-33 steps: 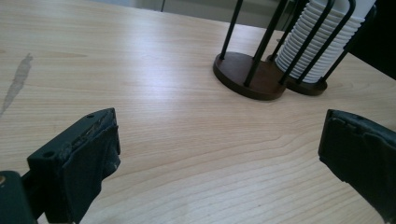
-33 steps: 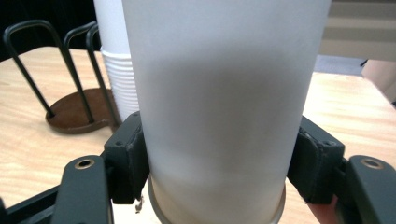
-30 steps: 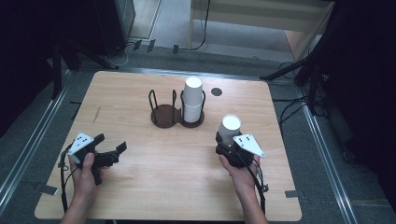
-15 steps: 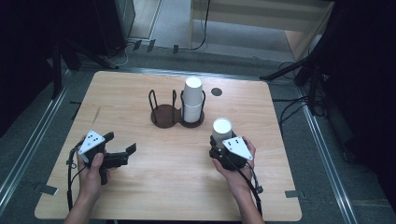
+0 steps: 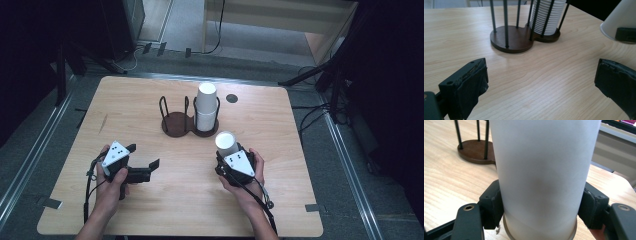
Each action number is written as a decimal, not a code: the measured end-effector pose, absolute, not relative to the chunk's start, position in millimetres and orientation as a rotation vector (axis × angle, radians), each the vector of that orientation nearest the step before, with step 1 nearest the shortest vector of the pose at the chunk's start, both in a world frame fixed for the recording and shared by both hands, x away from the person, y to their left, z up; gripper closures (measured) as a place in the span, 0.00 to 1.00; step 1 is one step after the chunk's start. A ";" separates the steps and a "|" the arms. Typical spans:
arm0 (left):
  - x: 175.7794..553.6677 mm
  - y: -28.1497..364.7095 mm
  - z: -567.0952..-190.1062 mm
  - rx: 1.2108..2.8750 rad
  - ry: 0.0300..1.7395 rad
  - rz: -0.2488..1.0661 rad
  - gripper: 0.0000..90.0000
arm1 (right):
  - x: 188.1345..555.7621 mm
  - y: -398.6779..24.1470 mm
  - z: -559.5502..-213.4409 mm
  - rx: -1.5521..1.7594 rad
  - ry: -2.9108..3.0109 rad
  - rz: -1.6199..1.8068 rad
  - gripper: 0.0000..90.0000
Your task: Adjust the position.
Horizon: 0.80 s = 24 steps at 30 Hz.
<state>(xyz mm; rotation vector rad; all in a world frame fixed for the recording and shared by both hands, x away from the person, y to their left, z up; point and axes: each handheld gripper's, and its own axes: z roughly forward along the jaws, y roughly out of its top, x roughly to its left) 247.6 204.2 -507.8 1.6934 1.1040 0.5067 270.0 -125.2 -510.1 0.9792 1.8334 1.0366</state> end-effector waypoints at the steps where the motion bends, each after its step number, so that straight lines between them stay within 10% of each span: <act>1: 247.4 203.2 -507.7 1.699 1.100 0.502 0.00 | 269.1 -122.4 -511.3 0.965 1.841 1.030 0.34; 24: 243.4 164.6 -498.3 1.845 0.960 0.407 0.00 | 252.9 -89.9 -523.4 0.748 1.894 0.923 0.34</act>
